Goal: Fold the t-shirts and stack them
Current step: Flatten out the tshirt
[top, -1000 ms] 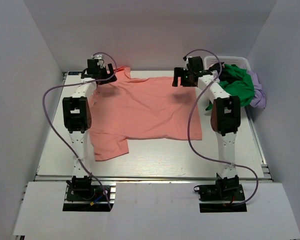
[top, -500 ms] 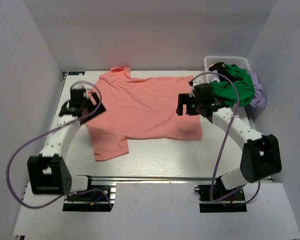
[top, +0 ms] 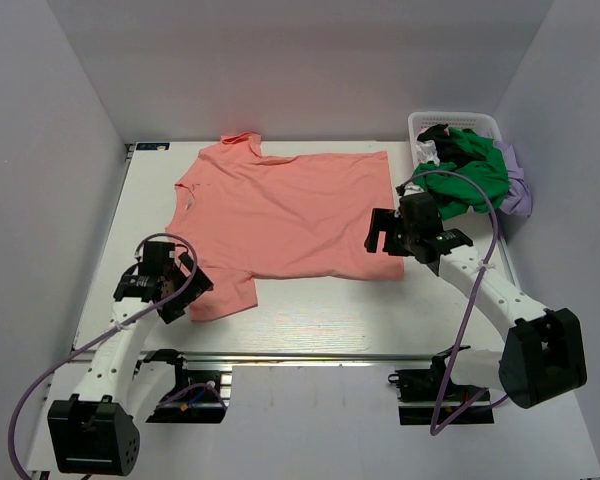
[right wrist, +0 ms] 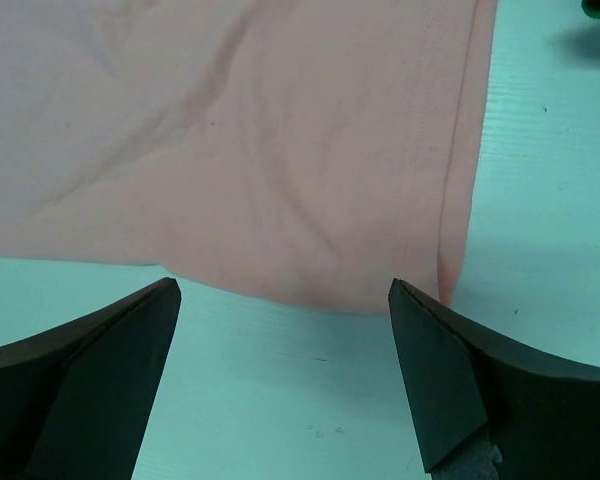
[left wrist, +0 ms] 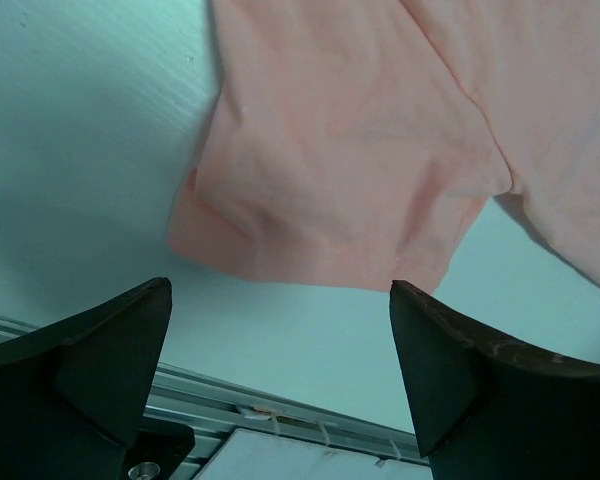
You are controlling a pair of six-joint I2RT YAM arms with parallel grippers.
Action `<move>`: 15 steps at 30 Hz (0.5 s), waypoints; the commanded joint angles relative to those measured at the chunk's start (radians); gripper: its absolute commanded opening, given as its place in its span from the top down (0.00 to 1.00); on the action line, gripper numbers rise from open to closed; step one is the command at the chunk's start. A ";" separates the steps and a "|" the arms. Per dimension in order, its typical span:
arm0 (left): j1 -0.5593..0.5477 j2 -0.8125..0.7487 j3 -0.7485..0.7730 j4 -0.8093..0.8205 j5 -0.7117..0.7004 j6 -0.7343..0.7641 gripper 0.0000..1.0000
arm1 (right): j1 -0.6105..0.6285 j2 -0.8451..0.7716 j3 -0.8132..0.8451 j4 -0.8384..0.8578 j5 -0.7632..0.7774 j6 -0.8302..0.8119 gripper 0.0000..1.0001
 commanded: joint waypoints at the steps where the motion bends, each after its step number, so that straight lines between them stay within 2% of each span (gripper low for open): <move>1: -0.007 0.022 -0.012 -0.016 -0.004 -0.061 0.00 | -0.001 -0.029 -0.016 0.000 0.032 0.032 0.10; 10: -0.007 0.068 -0.112 0.018 -0.001 -0.166 0.00 | 0.001 -0.020 0.010 -0.009 0.055 0.026 0.10; 13: -0.007 0.055 -0.133 0.018 -0.082 -0.198 0.00 | -0.001 -0.018 0.012 -0.018 0.066 0.037 0.10; 14: -0.007 0.044 -0.143 0.029 -0.099 -0.198 0.07 | -0.005 -0.020 0.009 -0.025 0.068 0.037 0.10; 15: -0.007 0.044 -0.159 0.038 -0.117 -0.198 0.09 | -0.002 -0.019 0.009 -0.034 0.069 0.040 0.10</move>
